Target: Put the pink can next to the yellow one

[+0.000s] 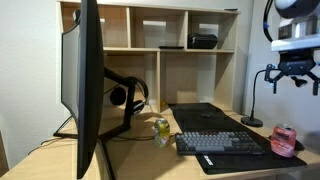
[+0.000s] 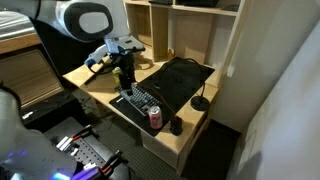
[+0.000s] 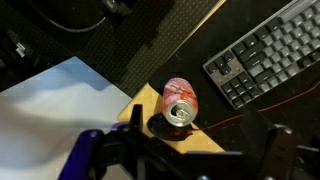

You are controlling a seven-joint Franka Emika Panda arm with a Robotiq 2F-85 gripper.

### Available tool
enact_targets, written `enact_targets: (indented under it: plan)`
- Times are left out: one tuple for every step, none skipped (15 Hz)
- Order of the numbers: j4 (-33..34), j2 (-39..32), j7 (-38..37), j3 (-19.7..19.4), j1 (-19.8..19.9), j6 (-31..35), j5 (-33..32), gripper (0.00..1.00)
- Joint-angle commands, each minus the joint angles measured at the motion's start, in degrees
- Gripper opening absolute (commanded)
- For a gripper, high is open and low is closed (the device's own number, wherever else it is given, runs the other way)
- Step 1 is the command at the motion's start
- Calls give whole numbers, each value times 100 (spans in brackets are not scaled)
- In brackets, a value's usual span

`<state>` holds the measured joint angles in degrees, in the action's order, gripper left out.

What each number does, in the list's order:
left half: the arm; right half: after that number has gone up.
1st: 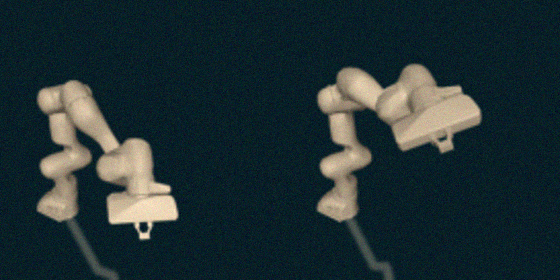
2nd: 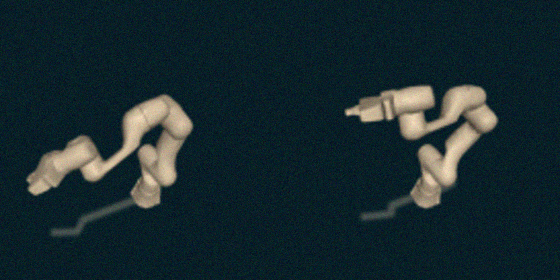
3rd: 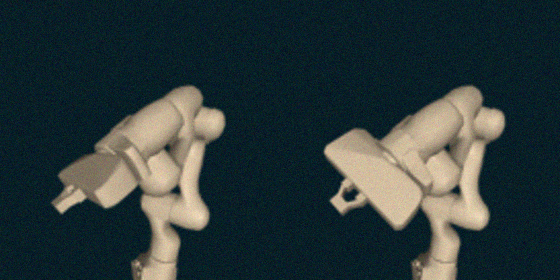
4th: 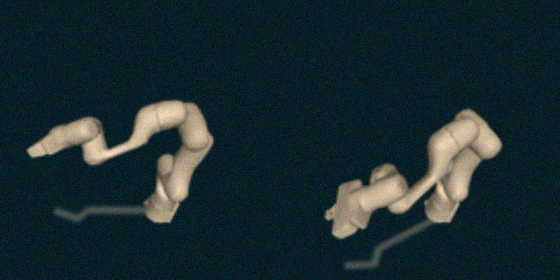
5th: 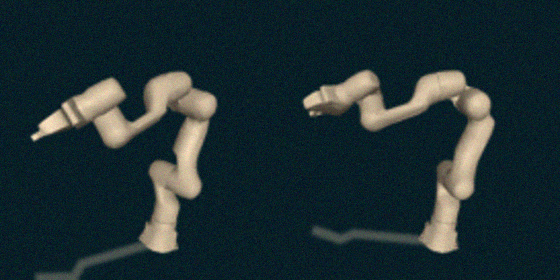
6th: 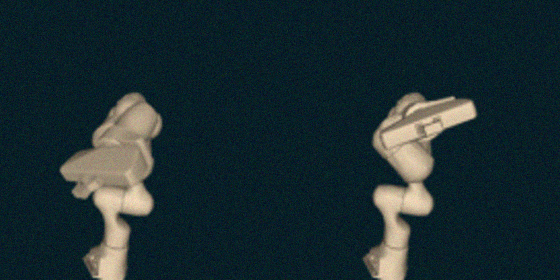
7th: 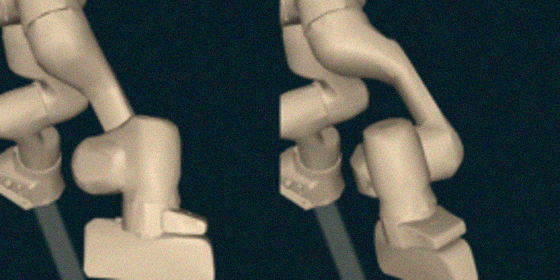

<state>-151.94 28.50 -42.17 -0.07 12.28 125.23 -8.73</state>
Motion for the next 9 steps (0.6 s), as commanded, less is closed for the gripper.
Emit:
enact_targets:
  plan:
    - [-493, -97, -739, 272, 322, 591, -437, 100]
    - [-228, -146, -428, 126, 137, 326, -227, 100]
    - [-263, -186, -504, 137, 139, 350, -261, 100]
    - [-248, -190, -504, 137, 135, 348, -258, 100]
    - [-232, -182, -503, 137, 136, 347, -257, 100]
    - [-225, -170, -502, 138, 137, 345, -257, 100]
    - [-212, -436, -805, 192, 275, 609, -385, 100]
    - [-289, -538, -1081, 201, 387, 905, -489, 100]
    - [-339, -622, -1292, 171, 442, 1131, -533, 100]
